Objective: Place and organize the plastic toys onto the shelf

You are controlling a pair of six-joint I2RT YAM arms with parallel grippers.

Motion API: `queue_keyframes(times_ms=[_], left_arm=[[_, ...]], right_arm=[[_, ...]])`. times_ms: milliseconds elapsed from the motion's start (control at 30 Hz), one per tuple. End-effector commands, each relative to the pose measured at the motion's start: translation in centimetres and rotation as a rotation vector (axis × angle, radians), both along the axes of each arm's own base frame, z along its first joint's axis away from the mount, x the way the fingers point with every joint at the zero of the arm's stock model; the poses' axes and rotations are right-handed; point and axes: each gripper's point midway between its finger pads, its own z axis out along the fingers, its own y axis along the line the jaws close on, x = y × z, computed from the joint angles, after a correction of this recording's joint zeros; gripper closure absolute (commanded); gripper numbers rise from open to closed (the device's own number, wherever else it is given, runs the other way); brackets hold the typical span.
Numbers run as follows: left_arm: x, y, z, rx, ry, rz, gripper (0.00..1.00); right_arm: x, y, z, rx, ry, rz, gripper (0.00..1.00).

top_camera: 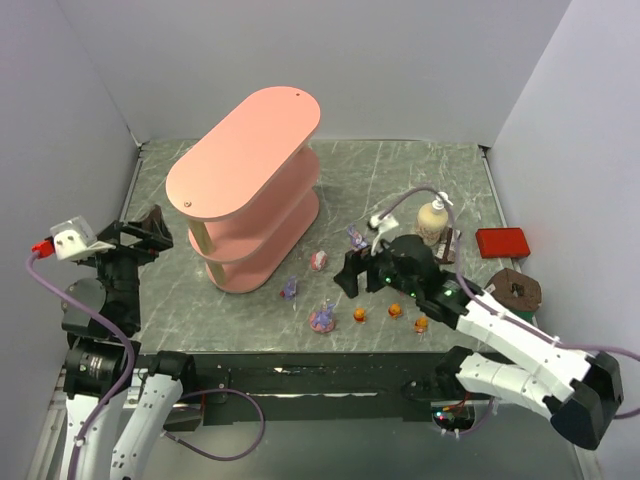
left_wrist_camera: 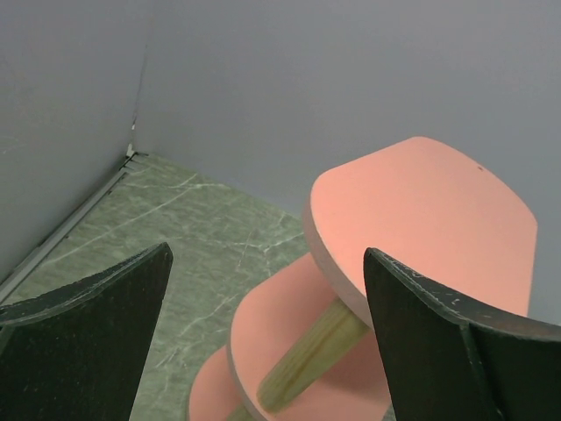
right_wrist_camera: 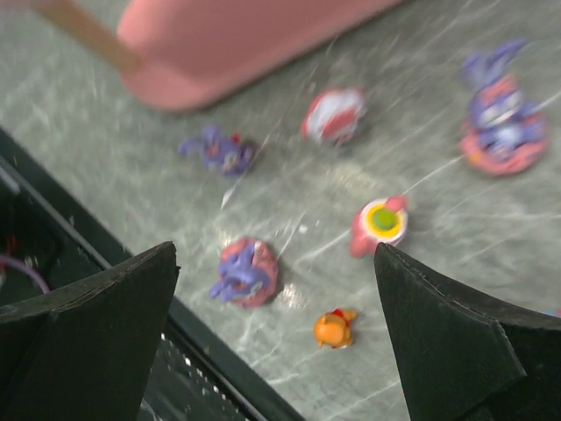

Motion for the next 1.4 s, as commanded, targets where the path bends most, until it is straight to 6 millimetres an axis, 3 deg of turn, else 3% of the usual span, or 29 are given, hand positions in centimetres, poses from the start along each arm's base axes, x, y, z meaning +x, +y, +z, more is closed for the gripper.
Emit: queue_keyframes(times_ms=[0,167,267,333,567,767,1000,1367], left_arm=[[0.6,0.8,0.1,-0.017,-0.002,0.051,0.04],[1.4,0.7,-0.8,-0.017,0.029,0.048,0.04],[1.5,0.6,-0.9,-0.017,0.029,0.049,0.04],[1.6,0.6,-1.1,-0.015,0.036,0.046,0.04],[1.8,0.5,-1.7,-0.012,0.052,0.041,0.04],[1.8,0.6,-1.9,-0.009,0.058,0.046,0.04],[1.8,0.6,-2.1,-0.003,0.066,0.048,0.04],[1.7,0.7,-2.0,0.0,0.064,0.051,0.04]], right_arm=[[-0.3,2.7,-1.3,0.028,0.002,0.07,0.0],[-1.9,4.3,-4.3,-0.008,0.09,0.068,0.04],[-1.9,3.5,-5.8,-0.017,0.189,-0.063,0.06],[-2.3,2.9,-6.5,-0.039,0.24,-0.118,0.1],[-4.8,4.3,-8.2,-0.05,0.384,-0.139,0.2],[-5.7,5.6,-8.6,-0.078,0.408,-0.134,0.33],[-5.0,5.2,-8.5,-0.079,0.396,-0.191,0.48],[-4.3,5.8,-8.5,-0.062,0.391,-0.219,0.54]])
